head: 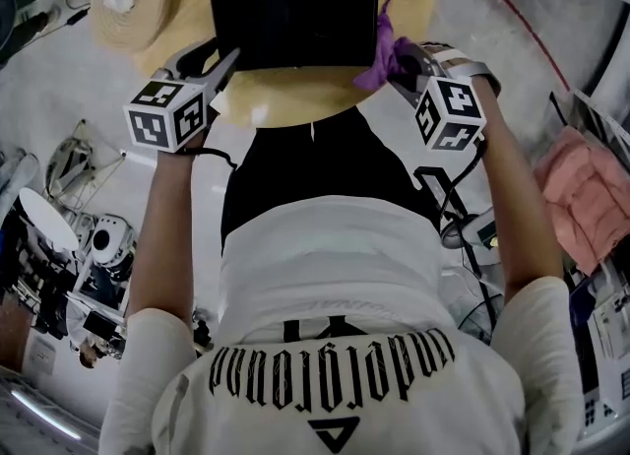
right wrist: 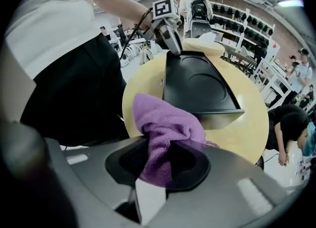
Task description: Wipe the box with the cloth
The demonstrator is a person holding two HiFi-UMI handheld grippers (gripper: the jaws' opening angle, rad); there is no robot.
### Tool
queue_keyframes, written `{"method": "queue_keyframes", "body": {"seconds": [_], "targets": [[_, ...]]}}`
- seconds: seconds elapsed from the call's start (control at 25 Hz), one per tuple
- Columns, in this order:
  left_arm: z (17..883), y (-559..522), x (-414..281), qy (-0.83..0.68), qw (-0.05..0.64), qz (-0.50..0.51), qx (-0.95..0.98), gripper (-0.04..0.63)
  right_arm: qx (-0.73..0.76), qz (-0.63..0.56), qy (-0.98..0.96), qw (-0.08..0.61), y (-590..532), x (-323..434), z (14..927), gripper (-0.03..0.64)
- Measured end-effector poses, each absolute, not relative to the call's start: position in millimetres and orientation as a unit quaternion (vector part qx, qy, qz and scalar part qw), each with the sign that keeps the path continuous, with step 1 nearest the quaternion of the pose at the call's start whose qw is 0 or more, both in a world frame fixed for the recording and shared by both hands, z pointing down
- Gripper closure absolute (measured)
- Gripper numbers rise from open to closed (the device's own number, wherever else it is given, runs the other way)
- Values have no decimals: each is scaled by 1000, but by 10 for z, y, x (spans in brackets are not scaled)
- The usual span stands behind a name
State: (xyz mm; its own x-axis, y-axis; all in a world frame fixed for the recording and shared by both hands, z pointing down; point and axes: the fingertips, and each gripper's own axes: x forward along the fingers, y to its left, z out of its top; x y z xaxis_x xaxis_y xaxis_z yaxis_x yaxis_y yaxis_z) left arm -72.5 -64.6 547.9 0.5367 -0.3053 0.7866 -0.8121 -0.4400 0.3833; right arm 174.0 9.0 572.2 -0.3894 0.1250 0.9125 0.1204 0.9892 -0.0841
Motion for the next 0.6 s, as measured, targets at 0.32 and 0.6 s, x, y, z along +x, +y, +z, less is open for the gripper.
{"method": "queue_keyframes", "body": {"seconds": [0.32,0.6], "targets": [[5405,-630,-800,-366,384,332,780,420,-22,49,-861,506,-6,1600,5233,515],[5037,-620,-785,-389,374,321,778,420,25,54,-883,466,-181,1382,4635,515]]}}
